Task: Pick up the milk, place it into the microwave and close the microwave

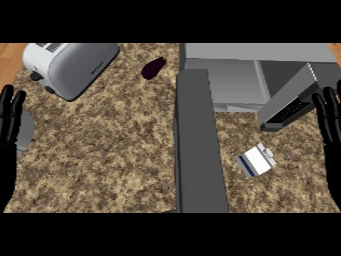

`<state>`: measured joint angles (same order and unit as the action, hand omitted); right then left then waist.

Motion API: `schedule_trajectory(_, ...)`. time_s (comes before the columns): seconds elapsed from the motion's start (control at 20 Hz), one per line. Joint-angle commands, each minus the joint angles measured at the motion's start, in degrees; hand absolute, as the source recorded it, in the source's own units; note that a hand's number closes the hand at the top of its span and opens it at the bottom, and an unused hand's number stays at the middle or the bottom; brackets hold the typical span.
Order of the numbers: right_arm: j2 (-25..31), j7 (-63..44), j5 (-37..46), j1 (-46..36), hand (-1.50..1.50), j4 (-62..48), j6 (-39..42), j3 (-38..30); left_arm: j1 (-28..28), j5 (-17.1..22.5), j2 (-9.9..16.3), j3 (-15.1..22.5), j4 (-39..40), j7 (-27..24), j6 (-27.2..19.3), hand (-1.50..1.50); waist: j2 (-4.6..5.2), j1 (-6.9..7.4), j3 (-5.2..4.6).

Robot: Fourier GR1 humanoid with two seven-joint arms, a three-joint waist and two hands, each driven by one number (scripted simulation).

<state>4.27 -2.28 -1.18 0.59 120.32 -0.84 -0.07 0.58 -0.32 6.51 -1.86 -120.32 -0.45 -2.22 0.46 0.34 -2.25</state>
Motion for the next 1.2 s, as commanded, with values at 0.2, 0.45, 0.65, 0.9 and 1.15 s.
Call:
schedule_trajectory(0.2,6.0,4.6,-5.0,3.8,-1.5,2.1,10.5,-1.0,-1.5,3.1,0.9,0.3,4.0,0.2,3.8,-1.5,-0.5,-0.65,2.27)
schedule_trajectory(0.45,8.9,0.5,-16.4,4.8,-1.5,4.2,16.9,-3.4,4.7,19.9,0.9,-4.7,2.0,1.8,11.0,-1.5,-0.63,-0.09,2.21)
schedule_trajectory(0.65,7.5,3.1,-15.7,9.8,-1.5,4.1,18.2,-4.6,10.9,21.0,-0.4,-3.5,-7.7,5.9,10.7,-1.5,-0.6,-0.13,2.25)
schedule_trajectory(0.9,8.0,6.1,-12.8,7.9,-1.5,-3.0,19.7,-7.6,13.5,26.7,2.1,-8.6,-9.0,7.9,14.4,-1.5,-0.51,-0.06,2.26)
schedule_trajectory(1.15,5.3,4.7,-6.7,8.7,-1.5,-1.3,17.5,-4.3,21.9,30.7,1.5,-13.5,-12.3,5.4,20.9,-1.5,-0.55,0.05,2.23)
